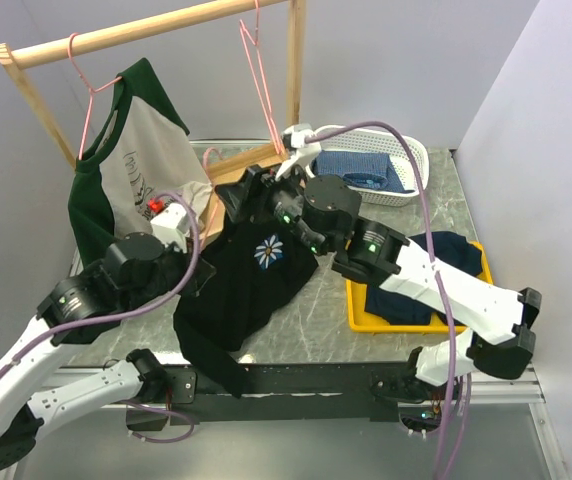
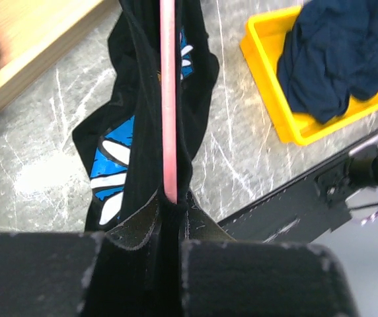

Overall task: Place the t-shirt on the hanger
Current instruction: Place the hanger at the clothesline.

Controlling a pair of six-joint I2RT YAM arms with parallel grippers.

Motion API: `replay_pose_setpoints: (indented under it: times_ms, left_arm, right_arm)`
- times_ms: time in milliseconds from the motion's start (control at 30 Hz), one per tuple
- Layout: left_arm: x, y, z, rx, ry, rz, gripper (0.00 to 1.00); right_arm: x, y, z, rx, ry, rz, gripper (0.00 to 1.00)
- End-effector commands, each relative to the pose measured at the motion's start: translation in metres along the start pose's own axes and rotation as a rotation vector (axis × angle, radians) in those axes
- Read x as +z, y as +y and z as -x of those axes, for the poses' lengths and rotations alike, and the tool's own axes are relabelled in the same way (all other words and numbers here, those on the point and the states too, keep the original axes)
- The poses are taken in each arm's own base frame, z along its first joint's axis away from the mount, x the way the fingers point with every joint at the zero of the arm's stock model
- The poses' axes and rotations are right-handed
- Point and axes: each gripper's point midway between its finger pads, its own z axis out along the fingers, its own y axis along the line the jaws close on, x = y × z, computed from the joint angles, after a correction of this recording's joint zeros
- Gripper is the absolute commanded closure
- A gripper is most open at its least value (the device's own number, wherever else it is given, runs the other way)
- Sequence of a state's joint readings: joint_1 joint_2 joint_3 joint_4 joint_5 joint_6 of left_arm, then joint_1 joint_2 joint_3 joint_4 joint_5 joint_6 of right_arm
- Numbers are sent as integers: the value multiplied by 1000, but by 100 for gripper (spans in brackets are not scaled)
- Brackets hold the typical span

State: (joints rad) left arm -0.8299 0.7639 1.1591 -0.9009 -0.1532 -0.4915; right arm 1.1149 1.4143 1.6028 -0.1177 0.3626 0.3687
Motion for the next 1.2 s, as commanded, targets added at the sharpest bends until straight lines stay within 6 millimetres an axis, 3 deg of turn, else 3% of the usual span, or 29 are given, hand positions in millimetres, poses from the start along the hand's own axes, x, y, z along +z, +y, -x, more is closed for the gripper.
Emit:
replay_pose_setpoints:
  times_ms: [0, 67, 100, 167, 233, 267, 300, 367, 400, 433, 533, 633, 733, 933, 1167]
  left_arm:
    - [-14, 7, 30, -105, -147, 49, 99]
    - [-13, 13, 30, -137, -165, 83, 99]
    - [-14, 14, 30, -145, -165, 88, 99]
    - [-17, 14, 33, -165, -169, 92, 99]
    - [-21, 16, 37, -172, -173, 109, 99]
    - [-29, 15, 49, -180, -209, 114, 99]
    - [-30, 16, 53, -177, -214, 124, 99]
    - [-42, 13, 65, -163, -230, 121, 99]
    - [-40, 12, 68, -155, -220, 131, 99]
    - [-42, 12, 71, -146, -220, 135, 99]
    - [-47, 8, 82, -130, -227, 132, 99]
    - [-53, 5, 94, -122, -241, 134, 99]
    - [-72, -1, 118, -113, -296, 117, 99]
    - [-87, -8, 141, -87, -331, 106, 99]
    - [-92, -5, 154, -84, -357, 138, 99]
  right_arm:
    - [-29, 7, 20, 8, -55, 84, 15]
    - [-44, 6, 31, 25, -91, 105, 9]
    - [-47, 0, 20, 19, -76, 94, 8]
    - [-60, -11, 24, 36, -98, 71, 4]
    - [-63, -32, 0, 33, -63, 20, 2]
    - [-68, -36, 5, 54, -91, 23, 1]
    - [-64, -50, -19, 47, -46, 6, 0]
    - [-56, -74, -34, 67, -39, -16, 0]
    - [-52, -83, -68, 63, 39, 24, 0]
    - [-45, -106, -73, 93, 43, -10, 0]
    - [-24, -140, -124, 120, 140, -25, 0]
    - [-13, -159, -160, 101, 198, -63, 0]
    - [-7, -176, -189, 109, 230, -93, 0]
    - [4, -206, -239, 159, 288, -157, 0]
    - [3, -239, -270, 225, 311, -328, 0]
